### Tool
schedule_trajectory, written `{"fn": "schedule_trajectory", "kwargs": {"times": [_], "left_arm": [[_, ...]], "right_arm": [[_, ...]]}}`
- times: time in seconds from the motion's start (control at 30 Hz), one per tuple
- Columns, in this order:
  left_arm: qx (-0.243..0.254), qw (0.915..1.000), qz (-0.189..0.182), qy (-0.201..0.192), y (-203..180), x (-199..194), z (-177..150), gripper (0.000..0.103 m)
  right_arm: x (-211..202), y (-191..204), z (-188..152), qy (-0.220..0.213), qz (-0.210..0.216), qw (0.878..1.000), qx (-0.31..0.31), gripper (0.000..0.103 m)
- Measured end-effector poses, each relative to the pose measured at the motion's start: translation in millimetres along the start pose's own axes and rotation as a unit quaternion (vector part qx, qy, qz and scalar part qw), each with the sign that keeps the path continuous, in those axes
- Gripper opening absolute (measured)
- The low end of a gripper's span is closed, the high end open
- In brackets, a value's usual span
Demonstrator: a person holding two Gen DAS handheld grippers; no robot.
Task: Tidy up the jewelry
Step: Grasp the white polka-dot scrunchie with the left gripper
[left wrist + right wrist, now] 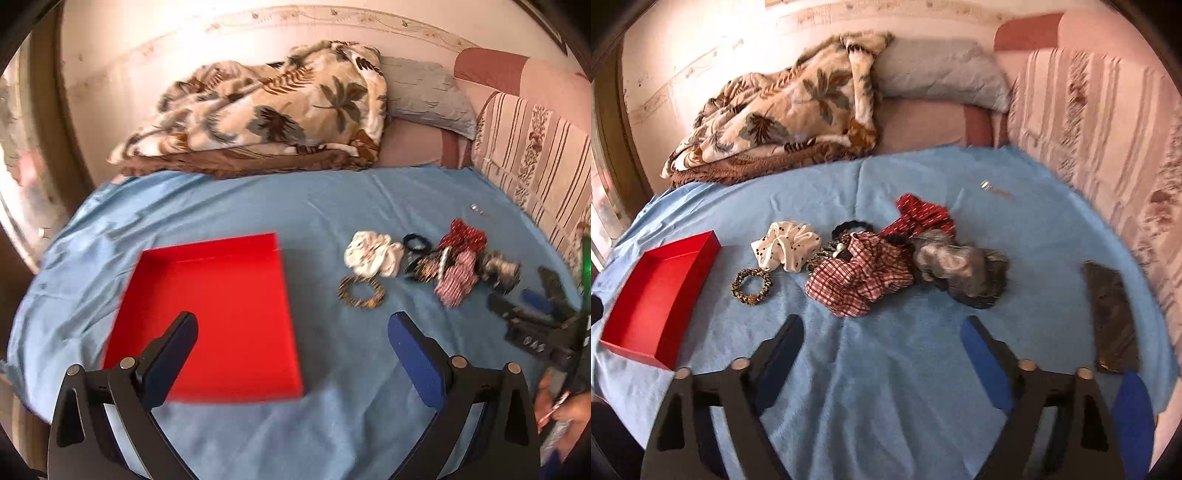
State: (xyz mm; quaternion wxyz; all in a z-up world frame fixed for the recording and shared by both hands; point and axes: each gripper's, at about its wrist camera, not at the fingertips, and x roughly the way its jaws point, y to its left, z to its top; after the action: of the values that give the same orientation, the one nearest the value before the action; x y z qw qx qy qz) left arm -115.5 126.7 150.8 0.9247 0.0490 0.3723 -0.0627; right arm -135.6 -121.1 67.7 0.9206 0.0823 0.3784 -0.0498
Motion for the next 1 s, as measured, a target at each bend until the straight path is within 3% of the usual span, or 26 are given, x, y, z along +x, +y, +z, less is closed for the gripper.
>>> {"fn": "schedule_trajectory", "kwargs": {"times": [0.13,0.37,0.57,0.63,0.77,0.83,0.87,1.0], "left_arm": [[-0.014,0.9987,-0.031,0.037,-8.7,40.6,28.7,0.102],[-0.019,0.9921,-0.053,0.112,-36.2,139.1,60.9,0.102],[-0.037,0.9844,-0.072,0.156,-52.8,205.2,69.8,0.091],[-0.038,0.982,-0.074,0.17,-57.1,221.7,69.6,0.082],[-0.03,0.9779,-0.076,0.192,-66.4,243.7,65.8,0.062],[-0.02,0.9766,-0.073,0.201,-71.2,248.8,64.8,0.026],[-0.017,0.978,-0.064,0.198,-72.4,246.3,65.3,0.018],[-0.035,0.979,-0.082,0.183,-67.1,222.1,69.0,0.014]], "right_arm": [[27.1,-5.1,17.0,0.022,0.028,0.999,0.02,0.079],[59.6,-14.7,31.3,0.05,0.074,0.994,0.055,0.077],[81.6,-24.0,31.9,0.084,0.089,0.989,0.084,0.065],[85.2,-25.6,32.7,0.088,0.09,0.988,0.088,0.06],[87.5,-24.8,35.5,0.087,0.092,0.988,0.084,0.033],[86.2,-23.2,35.2,0.084,0.093,0.989,0.079,0.02],[85.3,-22.5,35.1,0.082,0.089,0.99,0.076,0.016],[77.0,-21.6,34.4,0.071,0.087,0.991,0.071,0.013]]}}
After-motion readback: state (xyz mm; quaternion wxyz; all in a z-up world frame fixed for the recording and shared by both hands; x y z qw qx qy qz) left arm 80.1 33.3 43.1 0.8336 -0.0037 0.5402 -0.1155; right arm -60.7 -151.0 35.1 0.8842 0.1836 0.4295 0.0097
